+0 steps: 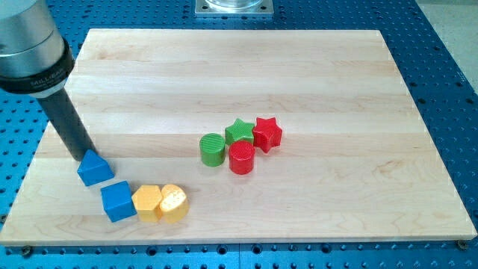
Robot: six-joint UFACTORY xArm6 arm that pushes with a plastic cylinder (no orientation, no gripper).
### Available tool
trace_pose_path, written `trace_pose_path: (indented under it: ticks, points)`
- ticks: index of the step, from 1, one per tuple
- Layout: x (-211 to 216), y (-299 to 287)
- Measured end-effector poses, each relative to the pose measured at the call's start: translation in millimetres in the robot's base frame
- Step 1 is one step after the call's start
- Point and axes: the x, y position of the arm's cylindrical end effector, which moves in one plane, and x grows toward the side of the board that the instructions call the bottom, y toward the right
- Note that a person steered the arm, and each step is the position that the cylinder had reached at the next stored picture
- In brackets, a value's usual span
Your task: Move the triangle towards the bottom left of the board
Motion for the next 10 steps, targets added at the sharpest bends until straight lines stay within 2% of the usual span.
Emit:
trace_pose_path:
  ticks: [1,3,4,6,7,9,10]
  points:
    - [7.4,11.4]
    - [-25.3,60.0]
    - [-11.1,59.9]
    - [49.8,41.7]
    - [51.7,41.7]
    - [-6.9,29.2]
    - [-10.2,-1.9]
